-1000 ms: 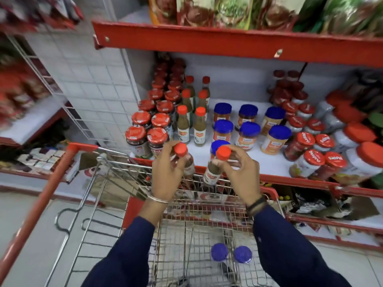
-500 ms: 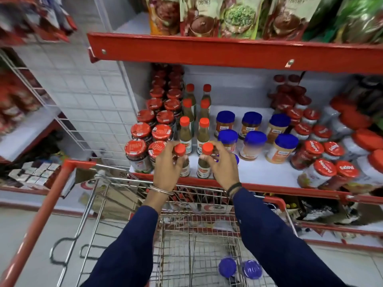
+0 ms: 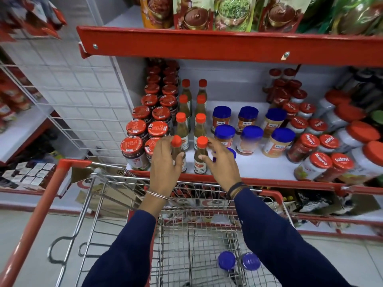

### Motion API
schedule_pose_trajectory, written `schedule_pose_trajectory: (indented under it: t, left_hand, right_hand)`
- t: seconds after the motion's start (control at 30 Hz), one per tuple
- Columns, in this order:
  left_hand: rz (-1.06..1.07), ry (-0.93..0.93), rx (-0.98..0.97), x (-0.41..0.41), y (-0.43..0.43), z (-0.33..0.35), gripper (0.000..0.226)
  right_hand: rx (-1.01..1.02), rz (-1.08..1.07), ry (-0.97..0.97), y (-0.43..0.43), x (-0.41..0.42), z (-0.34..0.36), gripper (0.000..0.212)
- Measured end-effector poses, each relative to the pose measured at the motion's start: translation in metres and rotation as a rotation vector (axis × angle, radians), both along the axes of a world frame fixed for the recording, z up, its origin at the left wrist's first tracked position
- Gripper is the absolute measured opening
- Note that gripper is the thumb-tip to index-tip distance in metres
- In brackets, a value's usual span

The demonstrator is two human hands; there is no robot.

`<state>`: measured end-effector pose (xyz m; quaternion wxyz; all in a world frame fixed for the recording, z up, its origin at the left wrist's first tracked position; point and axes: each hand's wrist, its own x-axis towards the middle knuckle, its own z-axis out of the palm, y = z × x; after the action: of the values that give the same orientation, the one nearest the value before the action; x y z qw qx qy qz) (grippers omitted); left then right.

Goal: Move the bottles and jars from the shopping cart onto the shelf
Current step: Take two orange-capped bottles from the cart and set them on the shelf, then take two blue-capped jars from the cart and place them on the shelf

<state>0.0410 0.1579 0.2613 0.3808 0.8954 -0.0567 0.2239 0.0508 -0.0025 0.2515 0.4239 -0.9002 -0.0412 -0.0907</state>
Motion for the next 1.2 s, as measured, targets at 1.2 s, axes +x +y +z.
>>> schedule_pose_trajectory:
  t: [1.2]
  left_hand:
    - [-0.318, 1.136, 0.5, -0.152, -0.159, -0.321, 0.056]
  right_hand:
    - [-0.649, 0.43, 0.917, -0.16, -0.155, -0.299, 0.058]
